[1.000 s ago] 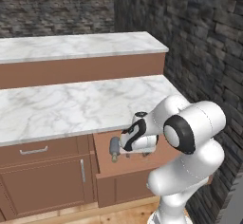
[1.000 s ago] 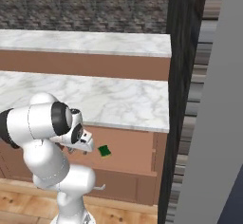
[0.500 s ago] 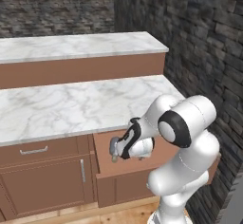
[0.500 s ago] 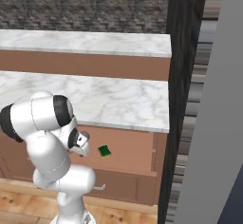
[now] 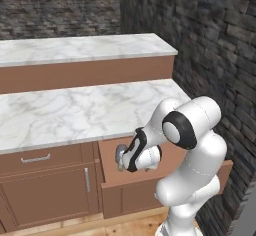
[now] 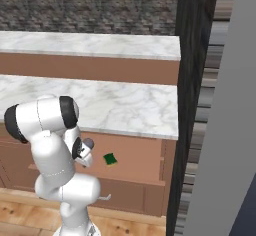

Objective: Restock the sink supplies by placing the sponge and soap dispenser on the counter and next to the sink. Make sure the soap dispenser is upright.

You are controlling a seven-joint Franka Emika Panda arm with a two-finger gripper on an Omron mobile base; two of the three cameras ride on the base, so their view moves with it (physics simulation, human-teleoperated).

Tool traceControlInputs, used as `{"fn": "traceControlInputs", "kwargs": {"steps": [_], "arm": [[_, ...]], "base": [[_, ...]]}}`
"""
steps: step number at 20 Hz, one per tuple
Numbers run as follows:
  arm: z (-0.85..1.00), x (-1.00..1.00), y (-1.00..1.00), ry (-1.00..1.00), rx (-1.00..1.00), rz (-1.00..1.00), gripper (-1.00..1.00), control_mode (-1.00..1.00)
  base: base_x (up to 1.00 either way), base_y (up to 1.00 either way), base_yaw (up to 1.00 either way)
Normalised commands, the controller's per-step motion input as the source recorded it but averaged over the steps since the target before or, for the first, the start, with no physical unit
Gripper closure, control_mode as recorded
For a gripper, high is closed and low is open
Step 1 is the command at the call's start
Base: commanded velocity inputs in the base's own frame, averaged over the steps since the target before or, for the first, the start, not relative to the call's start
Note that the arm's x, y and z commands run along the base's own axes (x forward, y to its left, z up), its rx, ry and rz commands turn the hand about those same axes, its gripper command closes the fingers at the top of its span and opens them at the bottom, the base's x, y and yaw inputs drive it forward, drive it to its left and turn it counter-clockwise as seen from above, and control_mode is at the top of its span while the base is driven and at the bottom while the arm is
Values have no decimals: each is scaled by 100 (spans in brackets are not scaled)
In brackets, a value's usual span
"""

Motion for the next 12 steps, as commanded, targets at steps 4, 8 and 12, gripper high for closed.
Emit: {"fn": "traceControlInputs", "kwargs": {"steps": [4,8,12], "arm": [[11,7,0,-8,0,0,-100,-100],[0,42,4,-2,0,0,-100,-100],[0,55,14,0,2,0,-100,-100]], "base": [[0,0,0],[0,0,0],[0,0,0]]}}
